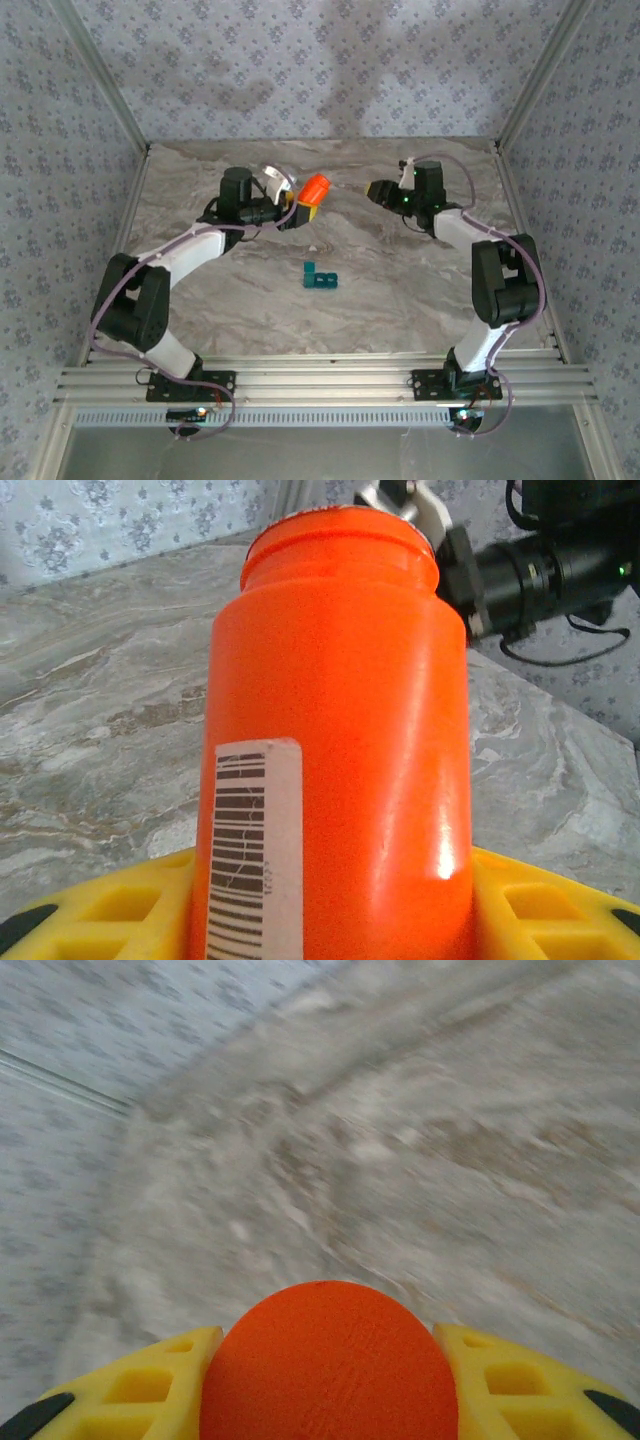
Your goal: Sort the pills into containers
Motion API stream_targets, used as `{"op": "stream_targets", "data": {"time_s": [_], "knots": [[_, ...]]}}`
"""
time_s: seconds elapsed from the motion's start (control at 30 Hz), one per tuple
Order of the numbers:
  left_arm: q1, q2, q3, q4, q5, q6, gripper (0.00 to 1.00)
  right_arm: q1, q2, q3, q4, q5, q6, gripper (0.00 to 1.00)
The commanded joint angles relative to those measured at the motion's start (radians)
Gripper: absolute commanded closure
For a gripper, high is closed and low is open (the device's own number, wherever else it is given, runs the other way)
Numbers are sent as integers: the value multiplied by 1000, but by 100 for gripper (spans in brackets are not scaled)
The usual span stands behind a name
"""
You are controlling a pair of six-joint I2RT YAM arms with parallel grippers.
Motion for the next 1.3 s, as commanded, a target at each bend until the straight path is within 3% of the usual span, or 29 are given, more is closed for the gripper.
{"op": "stream_targets", "data": {"time_s": [0.0, 0.33, 0.73, 0.87, 1.03, 1.27], "knots": [[-9, -73, -46, 75, -56, -14, 100, 48, -29, -35, -169, 248, -140, 62], [-68, -179, -163, 87, -190, -36, 100, 173, 43, -86, -239, 568, -181, 60], [-113, -273, -238, 61, -294, -45, 100, 188, 138, -118, -223, 556, -144, 49], [-125, -293, -244, 42, -313, -42, 100, 188, 149, -122, -226, 532, -134, 36], [-135, -314, -257, 30, -334, -39, 100, 186, 108, -122, -240, 495, -130, 28], [-149, -336, -276, 5, -352, -37, 100, 180, -19, -119, -290, 427, -119, 27]]}}
